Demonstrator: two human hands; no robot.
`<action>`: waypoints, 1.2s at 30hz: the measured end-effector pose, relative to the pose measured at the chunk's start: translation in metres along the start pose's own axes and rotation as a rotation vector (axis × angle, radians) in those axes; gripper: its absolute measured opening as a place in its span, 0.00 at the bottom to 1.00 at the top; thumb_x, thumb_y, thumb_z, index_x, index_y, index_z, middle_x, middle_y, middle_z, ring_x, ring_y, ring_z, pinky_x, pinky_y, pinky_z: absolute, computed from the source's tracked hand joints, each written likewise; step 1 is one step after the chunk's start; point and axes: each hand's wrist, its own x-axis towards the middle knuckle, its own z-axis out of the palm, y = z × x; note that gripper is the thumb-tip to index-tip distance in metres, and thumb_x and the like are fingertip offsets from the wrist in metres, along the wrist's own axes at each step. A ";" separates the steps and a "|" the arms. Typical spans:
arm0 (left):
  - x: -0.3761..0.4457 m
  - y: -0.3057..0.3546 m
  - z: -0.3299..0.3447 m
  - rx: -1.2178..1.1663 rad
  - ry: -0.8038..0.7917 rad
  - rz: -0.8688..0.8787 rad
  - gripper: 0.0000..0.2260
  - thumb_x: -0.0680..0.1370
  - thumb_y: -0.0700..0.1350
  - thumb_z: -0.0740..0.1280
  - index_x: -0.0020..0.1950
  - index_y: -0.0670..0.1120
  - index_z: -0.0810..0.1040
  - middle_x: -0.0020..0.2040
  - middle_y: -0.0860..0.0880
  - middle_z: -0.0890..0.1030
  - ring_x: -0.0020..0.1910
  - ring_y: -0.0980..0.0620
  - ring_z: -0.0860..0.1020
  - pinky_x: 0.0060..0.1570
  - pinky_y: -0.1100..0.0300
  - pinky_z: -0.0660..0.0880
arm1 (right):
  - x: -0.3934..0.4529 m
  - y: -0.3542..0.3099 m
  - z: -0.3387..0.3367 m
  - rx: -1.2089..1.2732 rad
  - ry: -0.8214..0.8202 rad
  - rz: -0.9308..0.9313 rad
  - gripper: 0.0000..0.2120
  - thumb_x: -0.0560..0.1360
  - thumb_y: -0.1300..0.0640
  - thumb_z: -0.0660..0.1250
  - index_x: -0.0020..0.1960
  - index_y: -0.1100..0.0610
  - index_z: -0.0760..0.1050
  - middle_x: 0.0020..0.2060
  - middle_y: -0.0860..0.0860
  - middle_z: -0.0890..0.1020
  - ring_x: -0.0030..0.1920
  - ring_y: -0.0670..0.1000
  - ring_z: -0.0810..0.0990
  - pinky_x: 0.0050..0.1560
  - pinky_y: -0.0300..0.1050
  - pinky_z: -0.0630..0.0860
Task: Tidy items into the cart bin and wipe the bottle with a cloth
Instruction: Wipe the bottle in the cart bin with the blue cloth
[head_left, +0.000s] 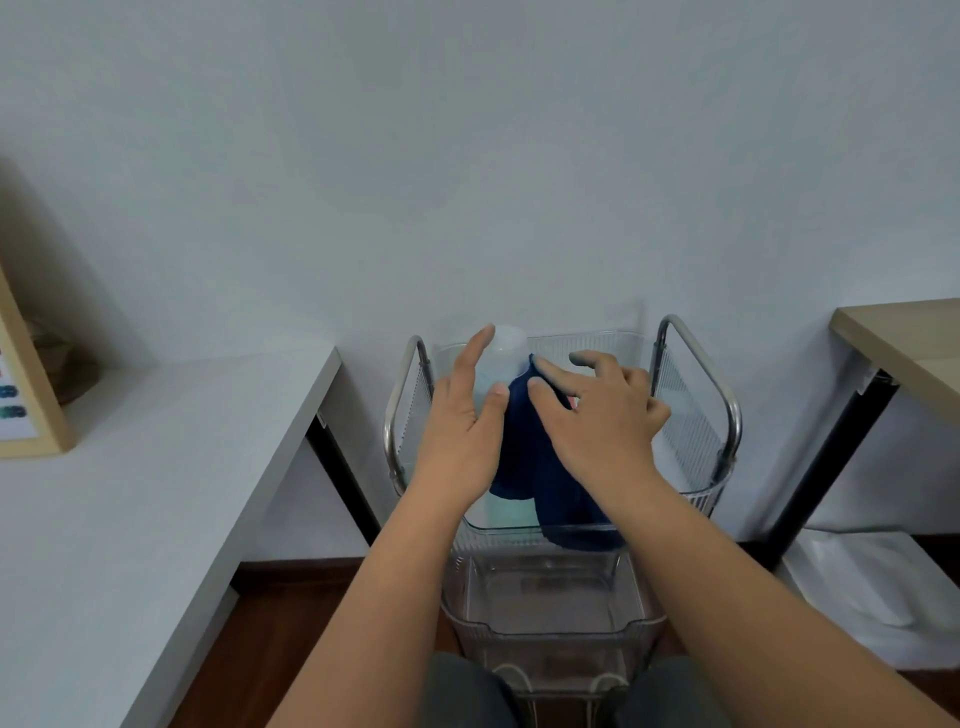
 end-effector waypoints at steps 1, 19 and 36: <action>0.001 0.000 -0.001 -0.014 -0.007 0.002 0.23 0.82 0.51 0.57 0.70 0.75 0.56 0.73 0.57 0.64 0.63 0.75 0.63 0.62 0.66 0.63 | 0.002 0.002 0.000 0.004 -0.001 -0.002 0.15 0.74 0.38 0.57 0.58 0.30 0.75 0.66 0.41 0.71 0.65 0.50 0.61 0.58 0.49 0.53; 0.021 0.002 -0.031 -0.045 -0.232 -0.040 0.24 0.85 0.44 0.54 0.73 0.70 0.59 0.74 0.53 0.67 0.74 0.56 0.62 0.73 0.47 0.61 | 0.049 0.011 -0.017 0.167 -0.324 -0.085 0.12 0.75 0.39 0.61 0.56 0.29 0.75 0.66 0.36 0.71 0.69 0.49 0.62 0.59 0.47 0.53; 0.014 0.006 0.003 0.073 0.068 -0.070 0.26 0.83 0.42 0.53 0.66 0.76 0.61 0.54 0.59 0.69 0.43 0.82 0.67 0.41 0.77 0.67 | 0.020 0.002 0.002 0.022 -0.079 0.006 0.16 0.75 0.36 0.54 0.60 0.28 0.72 0.63 0.39 0.75 0.64 0.50 0.64 0.50 0.47 0.49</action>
